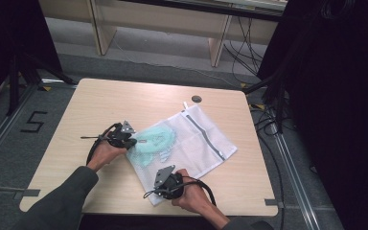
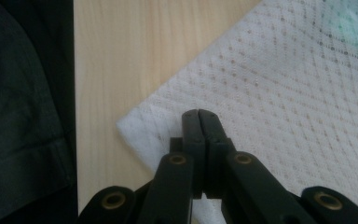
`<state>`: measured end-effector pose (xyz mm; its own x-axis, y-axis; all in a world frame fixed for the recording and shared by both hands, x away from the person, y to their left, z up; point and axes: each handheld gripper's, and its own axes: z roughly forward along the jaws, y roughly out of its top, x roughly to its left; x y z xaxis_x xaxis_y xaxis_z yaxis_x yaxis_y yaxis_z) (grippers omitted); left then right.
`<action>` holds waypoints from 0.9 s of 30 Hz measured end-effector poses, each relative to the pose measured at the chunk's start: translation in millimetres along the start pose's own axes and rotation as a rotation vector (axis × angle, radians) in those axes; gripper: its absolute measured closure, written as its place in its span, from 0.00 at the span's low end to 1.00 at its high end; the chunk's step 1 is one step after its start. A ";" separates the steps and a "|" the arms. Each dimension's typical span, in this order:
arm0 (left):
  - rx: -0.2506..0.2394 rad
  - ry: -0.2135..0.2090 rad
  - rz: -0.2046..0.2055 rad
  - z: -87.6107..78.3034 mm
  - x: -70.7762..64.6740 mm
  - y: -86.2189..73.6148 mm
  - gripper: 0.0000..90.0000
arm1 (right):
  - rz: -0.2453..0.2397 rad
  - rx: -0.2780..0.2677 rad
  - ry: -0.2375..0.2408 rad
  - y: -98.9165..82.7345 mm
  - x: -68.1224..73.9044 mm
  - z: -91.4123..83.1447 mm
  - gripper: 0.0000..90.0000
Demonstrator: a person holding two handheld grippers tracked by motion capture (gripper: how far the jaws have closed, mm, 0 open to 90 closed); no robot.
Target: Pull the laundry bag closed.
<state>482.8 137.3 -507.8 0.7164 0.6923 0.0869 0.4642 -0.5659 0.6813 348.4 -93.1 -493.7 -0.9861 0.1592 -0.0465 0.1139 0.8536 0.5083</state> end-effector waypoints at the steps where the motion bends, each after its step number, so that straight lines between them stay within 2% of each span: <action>1: -0.001 0.004 0.004 0.4 1.0 0.4 1.00 | -0.002 -0.003 0.003 1.7 0.5 1.3 1.00; 2: 0.000 0.007 -0.014 1.0 0.5 0.4 1.00 | -0.001 -0.008 0.004 3.1 1.0 2.5 1.00; 7: -0.003 0.015 0.003 3.0 1.7 2.5 1.00 | -0.021 -0.023 0.012 10.6 3.6 8.1 1.00; 14: -0.003 0.017 0.001 6.1 4.3 5.2 1.00 | -0.024 -0.033 0.017 19.0 6.6 14.3 1.00; 16: -0.002 0.017 0.005 6.4 4.9 5.7 1.00 | -0.010 -0.043 0.010 19.6 8.2 15.6 1.00; 19: 0.000 0.024 0.020 7.6 4.8 7.2 1.00 | -0.049 -0.043 0.011 24.0 6.0 17.7 1.00; 20: 0.001 0.023 0.021 8.3 4.6 8.0 1.00 | 0.013 -0.051 0.015 24.4 10.0 19.3 1.00; 21: 0.001 0.023 0.021 8.3 4.6 8.0 1.00 | 0.013 -0.051 0.015 24.4 10.0 19.3 1.00; 22: -0.004 0.038 0.021 6.1 4.2 8.3 1.00 | -0.046 -0.056 0.007 25.5 4.4 17.6 1.00; 24: -0.011 0.035 0.021 2.8 2.9 9.5 1.00 | 0.001 -0.071 0.011 23.8 1.3 10.1 1.00; 25: -0.011 0.035 0.021 2.8 2.9 9.5 1.00 | 0.001 -0.071 0.011 23.8 1.3 10.1 1.00; 27: -0.033 0.024 0.026 -7.5 -2.7 12.7 1.00 | 0.020 -0.108 -0.031 18.0 -11.4 -7.7 1.00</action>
<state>482.9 131.7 -493.9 0.7152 0.6883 0.1215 0.4280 -0.5688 0.7024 360.8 -83.3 -477.4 -0.9794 0.1926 -0.0606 0.1188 0.7921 0.5988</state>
